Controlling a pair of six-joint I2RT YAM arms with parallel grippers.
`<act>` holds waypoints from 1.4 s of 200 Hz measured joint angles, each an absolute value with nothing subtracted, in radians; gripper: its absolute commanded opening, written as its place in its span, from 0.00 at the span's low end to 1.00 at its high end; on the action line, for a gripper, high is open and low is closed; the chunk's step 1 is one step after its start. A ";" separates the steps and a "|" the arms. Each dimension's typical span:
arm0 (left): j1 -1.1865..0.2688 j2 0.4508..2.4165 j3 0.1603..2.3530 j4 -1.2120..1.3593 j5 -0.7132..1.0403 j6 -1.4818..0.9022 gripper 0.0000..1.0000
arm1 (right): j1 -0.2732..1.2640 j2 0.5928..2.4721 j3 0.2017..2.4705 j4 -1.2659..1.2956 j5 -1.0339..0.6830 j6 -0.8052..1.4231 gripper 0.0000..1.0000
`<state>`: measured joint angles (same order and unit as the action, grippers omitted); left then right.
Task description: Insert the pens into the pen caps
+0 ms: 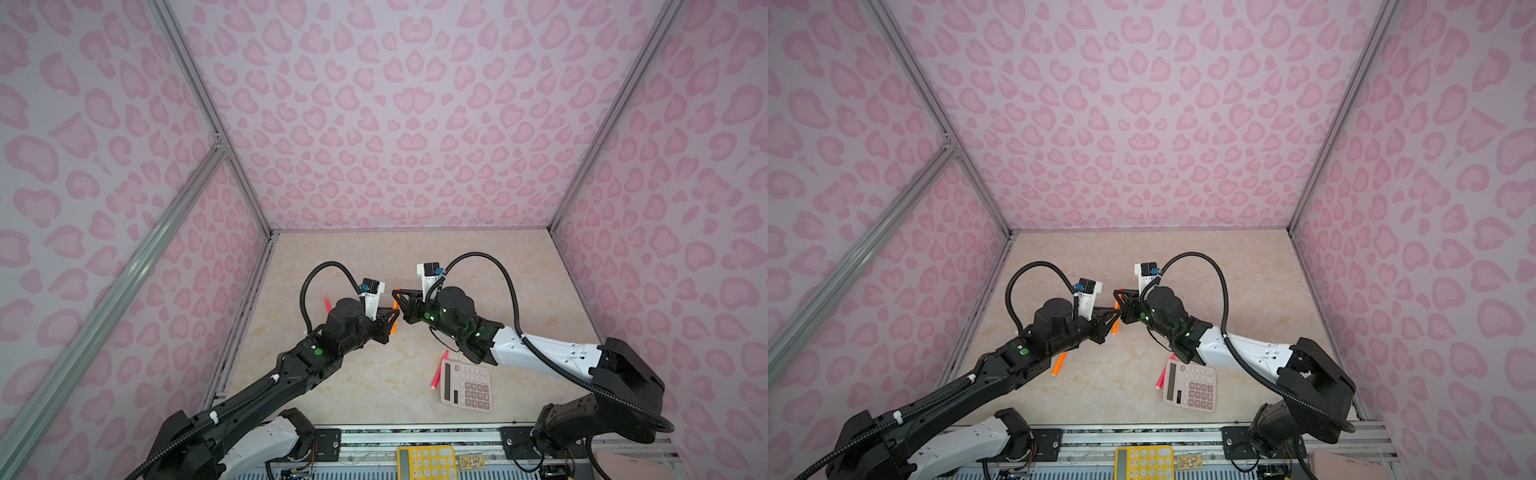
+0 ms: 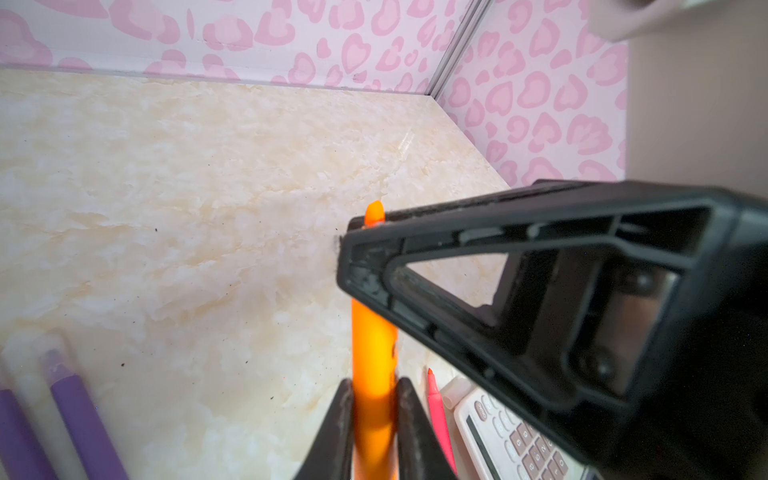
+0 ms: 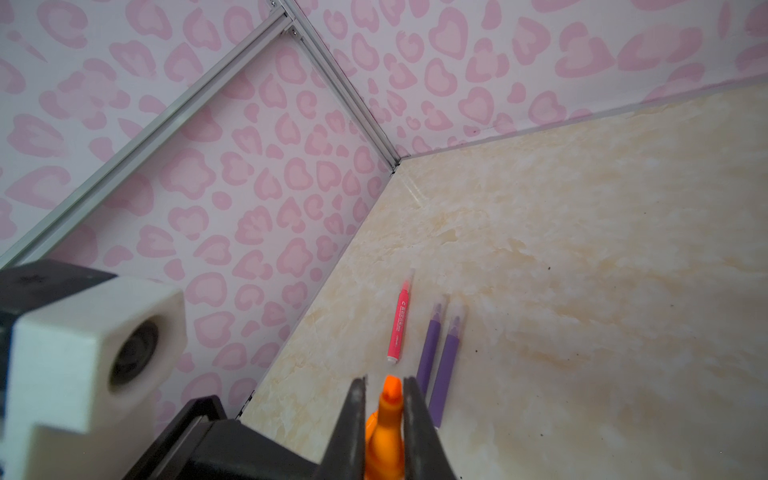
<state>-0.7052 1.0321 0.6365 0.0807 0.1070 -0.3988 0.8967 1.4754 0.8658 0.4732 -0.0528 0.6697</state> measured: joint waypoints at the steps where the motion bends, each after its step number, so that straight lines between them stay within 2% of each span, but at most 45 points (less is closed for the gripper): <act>1: -0.705 1.032 0.636 0.081 0.108 -0.399 0.27 | 0.897 1.475 0.866 0.473 -0.053 0.670 0.03; 26: -0.705 1.036 0.636 0.084 0.112 -0.398 0.30 | 0.897 1.475 0.865 0.474 -0.053 0.678 0.02; 133: -0.705 1.100 0.648 0.101 0.131 -0.399 0.29 | 0.907 1.455 0.844 0.488 -0.051 0.678 0.00; 143: -0.705 1.104 0.649 0.102 0.130 -0.400 0.24 | 0.907 1.451 0.841 0.488 -0.047 0.678 0.00; 160: -0.705 1.107 0.649 0.101 0.120 -0.408 0.05 | 0.908 1.443 0.833 0.489 -0.043 0.678 0.00; 174: -0.704 1.107 0.649 0.102 0.123 -0.407 0.03 | 0.908 1.439 0.828 0.495 -0.036 0.678 0.00; 181: -0.704 1.106 0.649 0.103 0.123 -0.410 0.03 | 0.908 1.438 0.826 0.496 -0.034 0.678 0.06; 210: -0.706 1.092 0.649 0.102 0.105 -0.411 0.03 | 0.910 1.432 0.823 0.502 -0.027 0.677 0.42; 225: -0.706 1.086 0.649 0.102 0.083 -0.411 0.03 | 0.910 1.425 0.822 0.499 -0.019 0.672 0.55; 248: -0.705 1.085 0.650 0.091 0.035 -0.418 0.03 | 0.899 1.396 0.817 0.480 0.007 0.661 0.63; 280: -0.698 1.108 0.673 0.033 -0.064 -0.445 0.03 | 0.828 1.349 0.781 0.450 0.048 0.645 0.64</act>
